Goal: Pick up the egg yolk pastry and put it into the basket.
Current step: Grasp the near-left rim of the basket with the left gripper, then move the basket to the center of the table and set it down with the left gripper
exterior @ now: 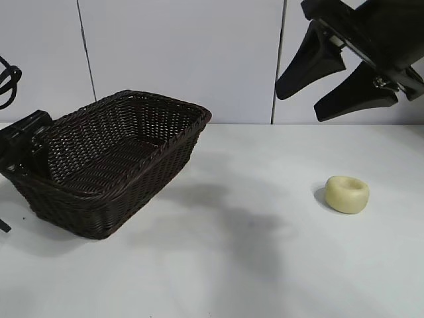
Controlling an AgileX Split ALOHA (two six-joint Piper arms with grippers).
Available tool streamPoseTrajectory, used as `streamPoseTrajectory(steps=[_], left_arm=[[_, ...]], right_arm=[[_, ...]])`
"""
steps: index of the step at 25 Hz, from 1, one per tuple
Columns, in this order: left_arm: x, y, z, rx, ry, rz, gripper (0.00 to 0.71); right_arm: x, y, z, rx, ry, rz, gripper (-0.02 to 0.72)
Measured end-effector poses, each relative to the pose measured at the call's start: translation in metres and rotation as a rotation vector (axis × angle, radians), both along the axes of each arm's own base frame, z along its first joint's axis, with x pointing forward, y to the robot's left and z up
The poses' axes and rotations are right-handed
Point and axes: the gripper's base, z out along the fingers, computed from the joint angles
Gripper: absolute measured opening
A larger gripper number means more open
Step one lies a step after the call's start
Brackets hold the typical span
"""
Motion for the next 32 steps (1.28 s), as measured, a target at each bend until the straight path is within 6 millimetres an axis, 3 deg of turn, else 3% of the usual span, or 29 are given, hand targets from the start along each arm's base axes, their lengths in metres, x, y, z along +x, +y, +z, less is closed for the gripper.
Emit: streamPoseTrajectory(steps=[5,11,20,32], left_arm=[[0.002,0.0,0.001,-0.005,-0.013,0.007,0.229],[0.003,-0.001,0.002,-0.015,-0.013,0.02,0.106],[0.007,-0.003,0.008,-0.024,0.0,0.014,0.099],[0.037,-0.017,0.052,-0.08,-0.06,-0.181,0.099]], right_arm=[[0.0,0.0,0.0,0.001,-0.001,-0.001,0.462],[0.0,0.0,0.0,0.001,-0.001,-0.001,0.462],[0.0,0.0,0.0,0.001,-0.001,-0.001,0.462],[0.0,0.0,0.0,0.001,0.001,0.0,0.462]])
